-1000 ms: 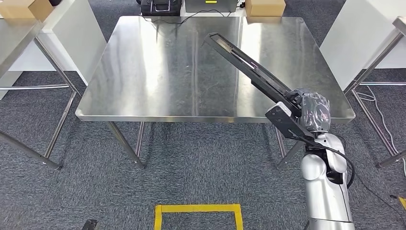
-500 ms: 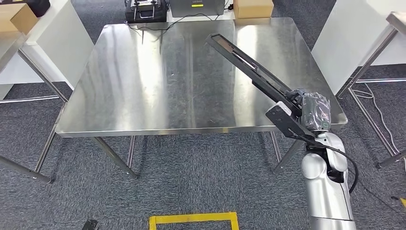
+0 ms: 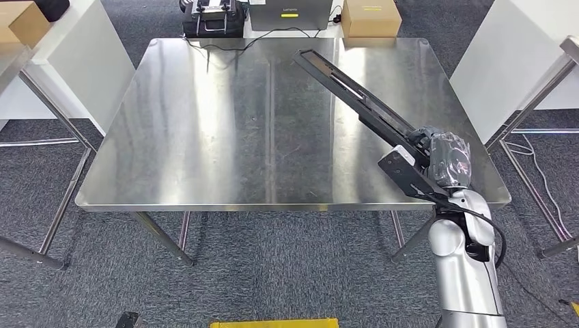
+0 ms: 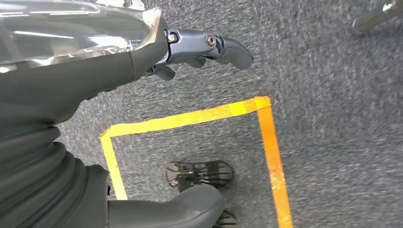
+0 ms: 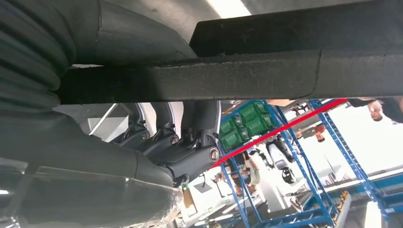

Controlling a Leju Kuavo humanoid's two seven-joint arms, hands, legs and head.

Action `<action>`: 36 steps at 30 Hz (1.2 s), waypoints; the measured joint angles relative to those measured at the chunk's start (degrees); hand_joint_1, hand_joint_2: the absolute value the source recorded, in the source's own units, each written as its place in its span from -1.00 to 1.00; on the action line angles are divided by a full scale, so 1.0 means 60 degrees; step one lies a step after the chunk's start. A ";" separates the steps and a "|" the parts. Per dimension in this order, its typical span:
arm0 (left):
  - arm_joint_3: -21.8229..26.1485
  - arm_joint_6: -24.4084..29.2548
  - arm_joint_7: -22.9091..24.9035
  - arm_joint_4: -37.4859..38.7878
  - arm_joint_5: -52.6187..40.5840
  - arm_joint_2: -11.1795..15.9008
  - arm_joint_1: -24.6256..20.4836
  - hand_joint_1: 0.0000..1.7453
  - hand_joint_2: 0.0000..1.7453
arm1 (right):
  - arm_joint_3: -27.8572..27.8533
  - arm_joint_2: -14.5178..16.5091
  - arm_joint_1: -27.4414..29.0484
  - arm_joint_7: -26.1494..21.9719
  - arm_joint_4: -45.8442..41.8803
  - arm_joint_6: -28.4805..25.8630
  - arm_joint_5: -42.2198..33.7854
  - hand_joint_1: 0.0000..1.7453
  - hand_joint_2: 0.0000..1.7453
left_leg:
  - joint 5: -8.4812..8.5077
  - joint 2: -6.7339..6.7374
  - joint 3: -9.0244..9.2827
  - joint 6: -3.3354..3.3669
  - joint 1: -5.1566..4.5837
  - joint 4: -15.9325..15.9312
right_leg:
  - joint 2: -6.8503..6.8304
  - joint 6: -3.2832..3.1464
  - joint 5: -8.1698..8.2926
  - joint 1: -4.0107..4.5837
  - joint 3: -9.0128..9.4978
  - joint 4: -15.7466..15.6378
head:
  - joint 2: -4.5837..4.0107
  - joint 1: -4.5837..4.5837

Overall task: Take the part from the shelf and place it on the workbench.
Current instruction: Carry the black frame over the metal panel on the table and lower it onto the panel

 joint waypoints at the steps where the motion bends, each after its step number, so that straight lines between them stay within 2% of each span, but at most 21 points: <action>1: 0.0001 0.0009 0.0001 0.0000 0.0001 0.0005 0.0000 -1.00 1.00 | 0.0007 0.0000 -0.0001 0.0001 0.0005 0.0001 0.0000 1.00 1.00 | -0.0093 -0.0007 0.0103 -0.0059 0.0004 0.0012 | -0.0037 0.0133 0.0489 -0.0044 0.0165 -0.0714 | 0.0000 0.0020; 2: 0.0001 0.0015 0.0009 0.0000 0.0003 0.0010 0.0002 -1.00 1.00 | 0.0016 -0.0004 -0.0005 0.0002 0.0013 0.0002 0.0000 1.00 1.00 | -0.0183 -0.0014 0.0174 -0.0119 0.0003 0.0032 | -0.0080 0.0150 0.0863 -0.0065 0.0308 -0.1302 | 0.0000 0.0043; 3: 0.0001 0.0023 0.0027 0.0000 0.0004 0.0016 0.0002 -1.00 1.00 | 0.0026 -0.0003 -0.0004 0.0007 0.0018 0.0004 0.0008 1.00 1.00 | -0.0258 -0.0014 0.0203 -0.0180 -0.0008 0.0056 | -0.0108 0.0096 0.1160 -0.0065 0.0418 -0.1678 | 0.0000 0.0050; 4: 0.0001 0.0028 0.0053 0.0001 0.0006 0.0024 0.0004 -1.00 1.00 | 0.0035 -0.0001 -0.0004 0.0028 0.0025 0.0010 0.0035 1.00 1.00 | -0.0311 -0.0008 0.0209 -0.0236 -0.0020 0.0091 | -0.0122 -0.0017 0.1297 -0.0060 0.0452 -0.1833 | 0.0000 0.0063; 5: 0.0001 0.0036 0.0092 0.0001 0.0007 0.0022 0.0006 -1.00 1.00 | 0.0040 0.0002 -0.0008 0.0054 0.0028 0.0016 0.0071 1.00 1.00 | -0.0337 0.0002 0.0212 -0.0280 -0.0019 0.0116 | -0.0117 -0.0174 0.1286 -0.0049 0.0485 -0.1825 | 0.0000 0.0048; 7: 0.0001 0.0060 0.0153 0.0002 0.0005 0.0025 0.0004 -1.00 1.00 | 0.0043 0.0017 -0.0038 0.0105 0.0029 0.0025 0.0149 1.00 1.00 | -0.0414 0.0030 0.0132 -0.0365 0.0012 0.0335 | -0.0099 -0.0348 0.1281 -0.0096 0.0599 -0.1855 | 0.0000 0.0035; 9: 0.0004 0.0077 0.0177 0.0001 -0.0003 0.0028 -0.0004 -1.00 1.00 | 0.0044 0.0036 -0.0108 0.0127 0.0034 0.0029 0.0179 1.00 1.00 | -0.0716 0.0046 -0.0289 -0.0464 0.0058 0.1151 | -0.0095 -0.0476 0.1219 -0.0130 0.0730 -0.1897 | 0.0000 0.0019; 11: 0.0006 0.0084 0.0182 0.0001 -0.0007 0.0029 -0.0003 -1.00 1.00 | 0.0053 0.0052 -0.0151 0.0147 0.0043 0.0039 0.0191 1.00 1.00 | -0.1225 0.0055 -0.1038 -0.0573 0.0101 0.2409 | -0.0090 -0.0566 0.1153 -0.0115 0.0793 -0.1898 | 0.0000 0.0008; 12: 0.0006 0.0085 0.0186 0.0002 -0.0007 0.0028 0.0001 -1.00 1.00 | 0.0058 0.0058 -0.0153 0.0155 0.0054 0.0047 0.0198 1.00 1.00 | -0.1370 0.0059 -0.1377 -0.0610 0.0123 0.2849 | -0.0083 -0.0585 0.1125 -0.0106 0.0814 -0.1897 | 0.0000 0.0013; 13: 0.0006 0.0090 0.0194 0.0003 -0.0007 0.0027 0.0005 -1.00 1.00 | 0.0061 0.0063 -0.0150 0.0165 0.0066 0.0055 0.0208 1.00 1.00 | -0.1349 0.0064 -0.1587 -0.0630 0.0140 0.3001 | -0.0074 -0.0593 0.1096 -0.0099 0.0839 -0.1895 | 0.0000 0.0010; 14: 0.0006 0.0108 0.0211 0.0004 -0.0008 0.0027 0.0007 -1.00 1.00 | 0.0061 0.0067 -0.0151 0.0182 0.0078 0.0061 0.0237 1.00 1.00 | -0.1123 0.0068 -0.1614 -0.0628 0.0151 0.2798 | -0.0064 -0.0589 0.1069 -0.0093 0.0871 -0.1895 | 0.0000 0.0011; 15: 0.0008 0.0143 0.0240 0.0003 -0.0016 0.0028 0.0006 -1.00 1.00 | 0.0061 0.0075 -0.0161 0.0212 0.0091 0.0064 0.0295 1.00 1.00 | -0.0731 0.0072 -0.1461 -0.0607 0.0156 0.2271 | -0.0055 -0.0569 0.1039 -0.0091 0.0914 -0.1895 | 0.0000 0.0011; 16: 0.0012 0.0188 0.0281 0.0002 -0.0024 0.0033 0.0004 -1.00 1.00 | 0.0060 0.0084 -0.0188 0.0266 0.0107 0.0067 0.0389 1.00 1.00 | -0.0275 0.0074 -0.1198 -0.0561 0.0153 0.1567 | -0.0048 -0.0552 0.1014 -0.0090 0.0956 -0.1898 | 0.0000 0.0009; 17: 0.0016 0.0239 0.0323 0.0002 -0.0032 0.0038 -0.0003 -1.00 1.00 | 0.0059 0.0092 -0.0242 0.0340 0.0140 0.0076 0.0514 1.00 1.00 | 0.0024 0.0078 -0.0950 -0.0508 0.0136 0.0925 | -0.0041 -0.0527 0.0994 -0.0073 0.0986 -0.1895 | 0.0000 0.0013; 18: 0.0022 0.0285 0.0360 0.0001 -0.0040 0.0044 -0.0015 -1.00 1.00 | 0.0057 0.0099 -0.0338 0.0431 0.0206 0.0093 0.0655 1.00 1.00 | 0.0194 0.0078 -0.0771 -0.0455 0.0113 0.0458 | -0.0032 -0.0491 0.0979 -0.0057 0.0986 -0.1892 | 0.0000 0.0012; 19: 0.0028 0.0323 0.0388 0.0001 -0.0041 0.0048 -0.0023 -1.00 1.00 | 0.0052 0.0103 -0.0463 0.0522 0.0299 0.0119 0.0786 1.00 1.00 | 0.0247 0.0077 -0.0675 -0.0404 0.0085 0.0217 | -0.0025 -0.0453 0.0968 -0.0040 0.0970 -0.1890 | 0.0000 0.0017; 21: 0.0046 0.0380 0.0419 0.0000 -0.0039 0.0048 -0.0036 -1.00 1.00 | 0.0027 0.0110 -0.0733 0.0682 0.0579 0.0169 0.1022 1.00 1.00 | 0.0228 0.0068 -0.0610 -0.0340 0.0035 0.0119 | -0.0016 -0.0345 0.0968 -0.0022 0.0958 -0.1934 | 0.0001 0.0016; 23: 0.0076 0.0465 0.0379 0.0001 -0.0036 0.0029 -0.0040 -1.00 1.00 | -0.0017 0.0120 -0.1104 0.0769 0.1011 0.0172 0.1297 1.00 1.00 | 0.0349 0.0065 -0.0524 -0.0378 0.0018 -0.0009 | -0.0023 -0.0355 0.1004 0.0005 0.1031 -0.2032 | 0.0001 0.0023; 25: 0.0120 0.0608 0.0197 0.0001 -0.0031 -0.0015 -0.0059 -1.00 1.00 | -0.0062 0.0129 -0.1700 0.0794 0.1763 0.0120 0.1709 1.00 1.00 | 0.0431 0.0061 -0.0495 -0.0426 -0.0009 -0.0084 | -0.0026 -0.0425 0.1050 0.0022 0.1067 -0.2102 | 0.0000 0.0030; 31: 0.0285 0.1034 -0.0216 0.0000 -0.0043 -0.0148 -0.0092 -1.00 1.00 | -0.0168 0.0129 -0.3168 0.0583 0.4268 -0.0193 0.2378 1.00 1.00 | 0.0444 0.0011 -0.0525 -0.0300 -0.0101 -0.0065 | -0.0061 -0.0366 0.1104 -0.0037 0.1089 -0.2190 | 0.0000 0.0029; 36: 0.0345 0.0848 -0.0173 0.0000 -0.0039 -0.0189 -0.0098 -1.00 1.00 | -0.0207 0.0186 -0.3865 0.0485 0.5576 -0.0364 0.2529 1.00 1.00 | 0.0444 0.0012 -0.0535 -0.0257 -0.0131 -0.0058 | -0.0065 -0.0286 0.1121 -0.0064 0.1085 -0.2198 | 0.0000 0.0026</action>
